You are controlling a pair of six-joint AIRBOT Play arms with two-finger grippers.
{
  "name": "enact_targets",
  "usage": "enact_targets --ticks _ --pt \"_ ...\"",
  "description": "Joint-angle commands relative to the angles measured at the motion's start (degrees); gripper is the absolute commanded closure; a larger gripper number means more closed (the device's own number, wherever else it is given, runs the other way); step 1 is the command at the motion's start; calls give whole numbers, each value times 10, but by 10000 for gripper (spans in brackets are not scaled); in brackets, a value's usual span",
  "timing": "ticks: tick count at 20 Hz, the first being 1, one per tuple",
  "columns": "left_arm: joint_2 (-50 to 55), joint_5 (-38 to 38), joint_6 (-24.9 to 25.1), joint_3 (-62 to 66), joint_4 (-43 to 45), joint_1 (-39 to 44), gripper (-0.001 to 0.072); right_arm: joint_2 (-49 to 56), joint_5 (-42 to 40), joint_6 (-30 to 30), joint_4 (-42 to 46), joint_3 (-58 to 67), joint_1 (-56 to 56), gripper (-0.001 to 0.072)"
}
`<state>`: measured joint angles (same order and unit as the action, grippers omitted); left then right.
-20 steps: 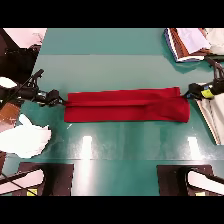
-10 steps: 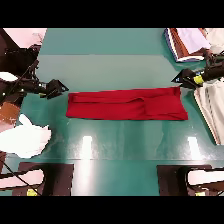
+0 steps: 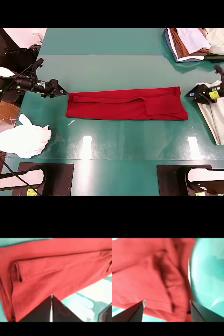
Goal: Fold the shirts.
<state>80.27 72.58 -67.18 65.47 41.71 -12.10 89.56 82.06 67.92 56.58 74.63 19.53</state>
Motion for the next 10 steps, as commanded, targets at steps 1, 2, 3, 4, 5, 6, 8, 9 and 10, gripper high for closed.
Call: enact_targets --ticks 1,2,3,4,5,6,8,9,10 --pt "0 12 -4 1 -3 22 680 52 5 -55 -27 -14 30 87" --pt "0 10 -3 1 0 40 680 70 5 -59 -31 -4 29 88" --pt "0 2 -3 1 6 59 680 87 8 -69 -45 6 27 88" --pt "0 -12 -3 1 12 80 680 104 16 -77 -54 20 22 90" --pt "0 -25 -4 1 16 100 680 119 31 -85 -57 35 16 90" --pt "0 -37 -4 1 16 118 680 136 53 -90 -56 50 10 90" --pt "0 -53 -18 1 16 151 680 161 84 -92 -56 73 -7 91" --pt "0 -57 -26 1 16 168 680 169 90 -96 -56 77 -14 90" --pt "0 -60 -30 1 16 181 680 172 94 -100 -56 77 -20 90"
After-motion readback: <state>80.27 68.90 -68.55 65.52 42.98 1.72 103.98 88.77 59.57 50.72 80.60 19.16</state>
